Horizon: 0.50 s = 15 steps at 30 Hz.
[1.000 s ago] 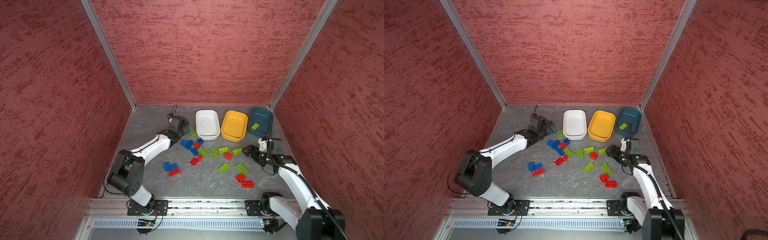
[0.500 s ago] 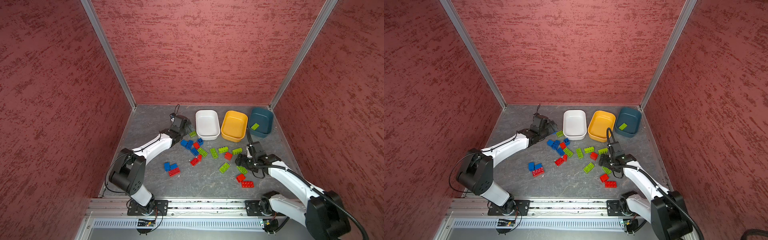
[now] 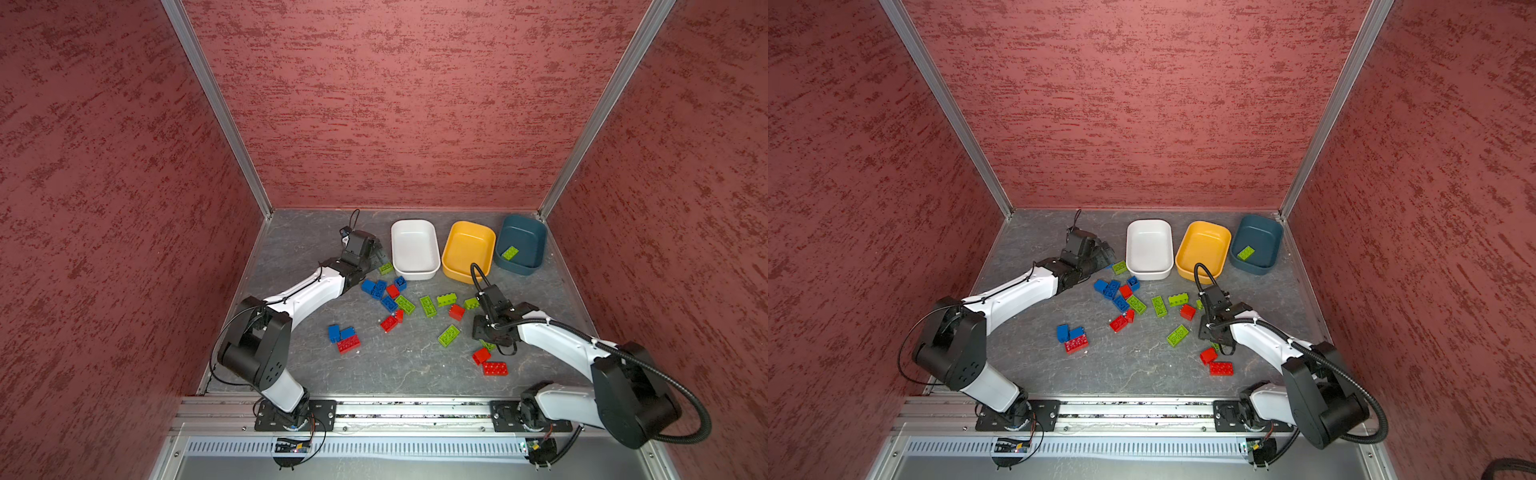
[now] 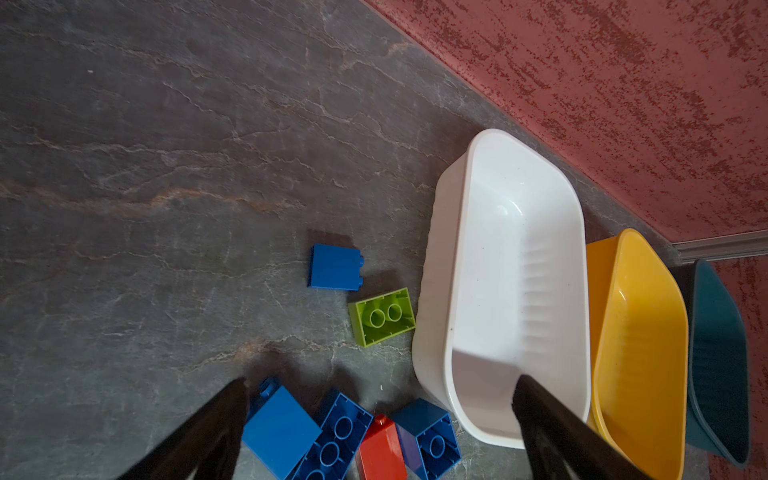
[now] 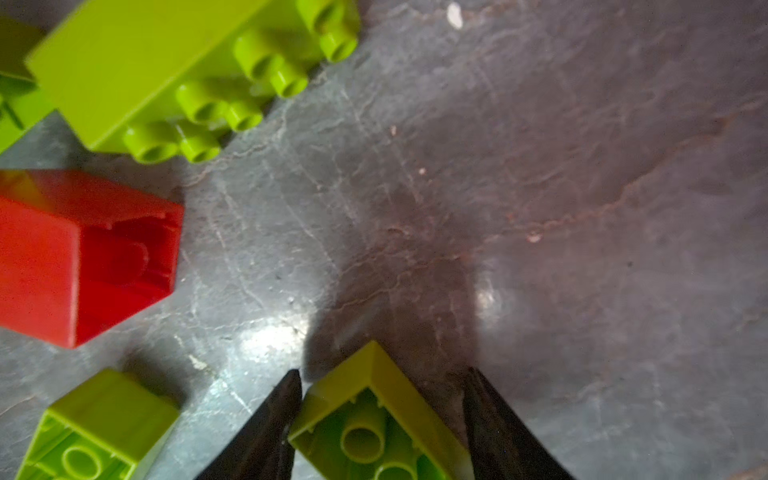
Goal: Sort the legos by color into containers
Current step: 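Grasp another green brick with the right gripper while the left arm advances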
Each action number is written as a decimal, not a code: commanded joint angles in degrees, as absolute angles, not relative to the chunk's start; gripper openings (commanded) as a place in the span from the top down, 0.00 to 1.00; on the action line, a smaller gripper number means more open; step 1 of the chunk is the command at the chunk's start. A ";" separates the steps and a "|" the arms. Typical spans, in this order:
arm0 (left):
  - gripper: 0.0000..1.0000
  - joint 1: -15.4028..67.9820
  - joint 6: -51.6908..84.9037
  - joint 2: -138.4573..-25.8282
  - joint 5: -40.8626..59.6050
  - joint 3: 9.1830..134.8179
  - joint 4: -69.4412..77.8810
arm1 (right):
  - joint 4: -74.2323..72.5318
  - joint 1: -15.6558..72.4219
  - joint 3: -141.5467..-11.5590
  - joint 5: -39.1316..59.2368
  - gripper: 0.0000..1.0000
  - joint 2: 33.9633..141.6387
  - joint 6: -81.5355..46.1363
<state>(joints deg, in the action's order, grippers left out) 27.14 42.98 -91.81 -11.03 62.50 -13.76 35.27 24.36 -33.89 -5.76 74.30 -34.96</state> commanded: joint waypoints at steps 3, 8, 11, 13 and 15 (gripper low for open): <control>0.00 28.26 40.92 -90.59 -12.69 63.85 -15.72 | 33.16 24.87 -34.13 -10.58 0.47 74.43 -36.82; 0.01 29.15 39.23 -89.84 -13.49 64.16 -16.73 | 31.22 24.78 -32.97 -13.34 0.58 74.49 -37.26; 0.00 29.59 38.81 -89.66 -13.97 64.31 -17.16 | 29.78 24.39 -32.26 -14.30 0.66 73.71 -37.39; 0.01 29.74 38.64 -89.59 -14.23 64.42 -17.44 | 29.12 23.89 -31.83 -14.81 0.71 72.69 -37.44; 0.00 30.04 38.18 -89.65 -14.40 64.67 -17.41 | 28.20 22.62 -31.32 -14.66 0.72 71.13 -37.19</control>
<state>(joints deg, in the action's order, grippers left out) 29.54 39.94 -91.26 -13.02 63.22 -16.47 30.68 23.70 -32.36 -12.08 73.41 -36.47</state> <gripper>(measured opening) 0.994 0.336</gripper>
